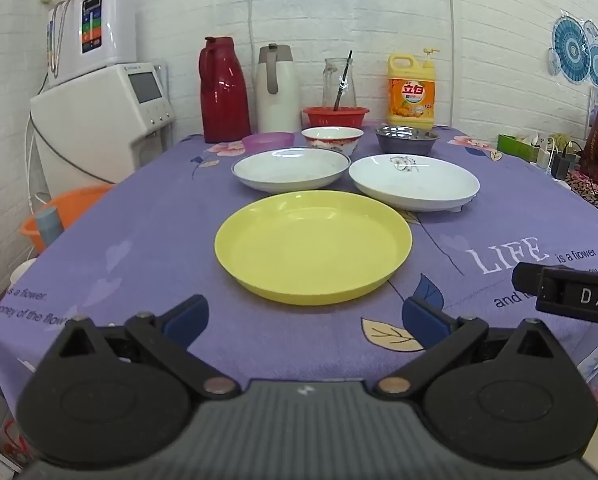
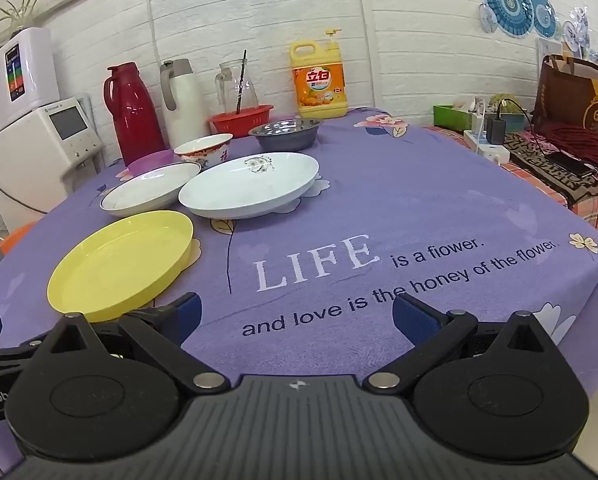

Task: Organize plates and bowls

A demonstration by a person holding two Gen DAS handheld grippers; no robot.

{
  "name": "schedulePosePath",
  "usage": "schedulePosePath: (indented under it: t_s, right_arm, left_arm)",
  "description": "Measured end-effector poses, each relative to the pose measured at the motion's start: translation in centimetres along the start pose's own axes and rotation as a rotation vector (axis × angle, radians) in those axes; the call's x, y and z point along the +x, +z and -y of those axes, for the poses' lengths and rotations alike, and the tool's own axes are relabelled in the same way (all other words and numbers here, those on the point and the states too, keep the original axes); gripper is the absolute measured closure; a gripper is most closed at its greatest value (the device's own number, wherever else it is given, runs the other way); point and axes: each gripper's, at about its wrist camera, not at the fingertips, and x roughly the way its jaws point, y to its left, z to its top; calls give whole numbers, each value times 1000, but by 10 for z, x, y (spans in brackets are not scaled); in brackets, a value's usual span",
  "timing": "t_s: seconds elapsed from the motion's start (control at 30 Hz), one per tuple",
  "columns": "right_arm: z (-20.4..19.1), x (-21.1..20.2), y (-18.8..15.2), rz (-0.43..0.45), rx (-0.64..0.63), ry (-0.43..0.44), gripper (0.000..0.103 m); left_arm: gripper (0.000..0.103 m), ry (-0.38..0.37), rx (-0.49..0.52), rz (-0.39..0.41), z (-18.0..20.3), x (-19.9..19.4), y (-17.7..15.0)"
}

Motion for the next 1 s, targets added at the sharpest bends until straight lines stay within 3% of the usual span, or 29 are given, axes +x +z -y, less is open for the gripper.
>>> schedulePosePath:
  t_s: [1.0]
  right_arm:
    - [-3,1,1,-6,-8,14,0]
  left_arm:
    - [0,6,-7,7,-2,-2,2]
